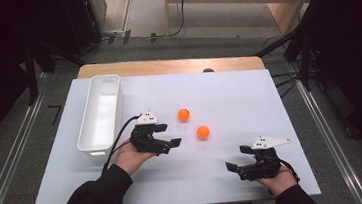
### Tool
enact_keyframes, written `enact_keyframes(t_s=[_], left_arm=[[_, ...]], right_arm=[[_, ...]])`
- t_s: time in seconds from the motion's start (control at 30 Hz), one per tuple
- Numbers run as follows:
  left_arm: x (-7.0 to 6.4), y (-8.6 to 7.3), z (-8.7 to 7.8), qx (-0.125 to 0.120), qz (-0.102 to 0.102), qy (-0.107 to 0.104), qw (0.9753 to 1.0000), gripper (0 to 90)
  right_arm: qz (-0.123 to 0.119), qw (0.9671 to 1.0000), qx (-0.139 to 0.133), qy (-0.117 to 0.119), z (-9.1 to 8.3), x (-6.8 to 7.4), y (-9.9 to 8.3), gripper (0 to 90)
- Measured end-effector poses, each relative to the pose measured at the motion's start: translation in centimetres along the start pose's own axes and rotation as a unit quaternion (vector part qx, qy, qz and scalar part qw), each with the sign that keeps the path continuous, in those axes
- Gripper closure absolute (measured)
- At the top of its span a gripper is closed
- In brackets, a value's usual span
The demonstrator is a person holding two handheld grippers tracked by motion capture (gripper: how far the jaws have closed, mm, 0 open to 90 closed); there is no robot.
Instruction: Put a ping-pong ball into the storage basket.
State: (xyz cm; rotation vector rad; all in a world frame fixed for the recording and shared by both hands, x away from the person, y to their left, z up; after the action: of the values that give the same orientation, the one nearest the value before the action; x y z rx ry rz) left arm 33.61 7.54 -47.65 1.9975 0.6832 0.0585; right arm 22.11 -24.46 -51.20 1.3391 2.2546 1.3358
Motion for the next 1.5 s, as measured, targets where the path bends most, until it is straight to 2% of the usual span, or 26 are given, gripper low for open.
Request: enact_keyframes(t_s=[0.3, 0.47, 0.87, 0.97, 1.5], left_arm=[[0.1, 0.8, 0.3, -0.001, 0.008, 0.002, 1.0, 20.0], [0.5, 1.2, 0.6, -0.011, 0.003, 0.004, 0.9999, 20.0], [1.2, 2.0, 1.8, -0.01, 0.006, 0.011, 0.9999, 20.0], [1.3, 2.2, 2.1, -0.012, -0.002, 0.01, 0.9999, 20.0], [2.1, 3.3, 3.6, -0.011, 0.002, 0.014, 0.9998, 20.0]], right_arm=[[-0.004, 1.0, -0.002, 0.002, 0.0, 0.0, 0.0, 11.6], [-0.001, 1.0, 0.0, 0.003, 0.1, 0.1, 0.0, 11.6], [-0.001, 1.0, 0.001, 0.002, 0.1, 0.0, 0.0, 11.6], [0.0, 1.0, 0.001, 0.002, 0.1, 0.1, 0.0, 11.6], [0.002, 1.0, 0.005, 0.002, 0.1, 0.1, 0.0, 11.5]])
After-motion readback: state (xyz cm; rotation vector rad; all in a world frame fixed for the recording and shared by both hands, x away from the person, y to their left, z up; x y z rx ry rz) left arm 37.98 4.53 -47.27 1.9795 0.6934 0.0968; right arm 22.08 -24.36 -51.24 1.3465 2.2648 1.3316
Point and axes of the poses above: each handheld gripper's, and its own axes: z roughly forward along the jaws, y roughly out of its top, x roughly to its left, the point moved 2 cm from there along z, roughly forward along the jaws, and after that the axes turned 5 degrees about -x, right-handed, at the moved point
